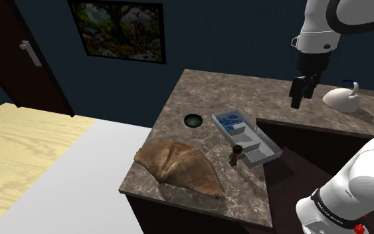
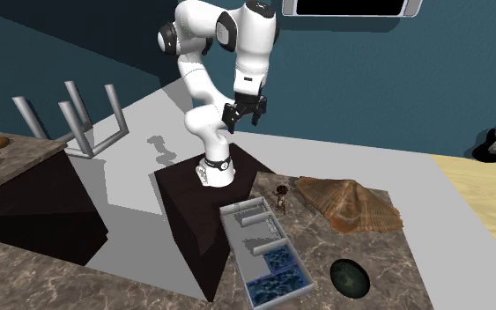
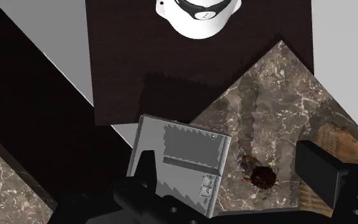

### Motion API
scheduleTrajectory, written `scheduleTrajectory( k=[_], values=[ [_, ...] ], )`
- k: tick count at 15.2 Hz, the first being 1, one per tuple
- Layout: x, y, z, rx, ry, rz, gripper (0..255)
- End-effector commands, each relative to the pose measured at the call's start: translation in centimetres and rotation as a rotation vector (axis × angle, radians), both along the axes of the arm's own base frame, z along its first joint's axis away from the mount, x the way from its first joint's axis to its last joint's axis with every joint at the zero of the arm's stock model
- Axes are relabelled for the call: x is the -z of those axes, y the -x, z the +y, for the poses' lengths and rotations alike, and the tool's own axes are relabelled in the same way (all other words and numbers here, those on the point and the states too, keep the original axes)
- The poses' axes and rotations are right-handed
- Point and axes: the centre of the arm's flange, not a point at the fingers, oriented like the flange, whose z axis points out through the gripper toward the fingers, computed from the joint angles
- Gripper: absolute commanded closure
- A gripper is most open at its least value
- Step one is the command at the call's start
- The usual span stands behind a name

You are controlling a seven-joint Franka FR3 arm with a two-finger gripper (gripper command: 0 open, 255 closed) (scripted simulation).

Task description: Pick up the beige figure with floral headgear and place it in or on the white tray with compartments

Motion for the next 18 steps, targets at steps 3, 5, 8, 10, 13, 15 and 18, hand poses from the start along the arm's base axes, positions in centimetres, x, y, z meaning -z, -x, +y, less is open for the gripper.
scheduleTrajectory(
  k=[3,5,8,10,13,15,18],
  values=[
    [2.1,-0.5,1.6,0.011,0.02,-0.02,0],
    [4.2,-1.1,3.1,0.022,0.04,-0.04,0],
    [7.3,-2.1,5.3,0.039,0.07,-0.07,0],
    [9.5,-2.9,6.8,0.05,0.09,-0.09,0],
    [12.7,-4.1,8.8,0.067,0.12,-0.12,0],
    [14.8,-5.0,10.1,0.078,0.14,-0.14,0],
    [18.1,-6.4,11.9,0.095,0.17,-0.17,0]
  ],
)
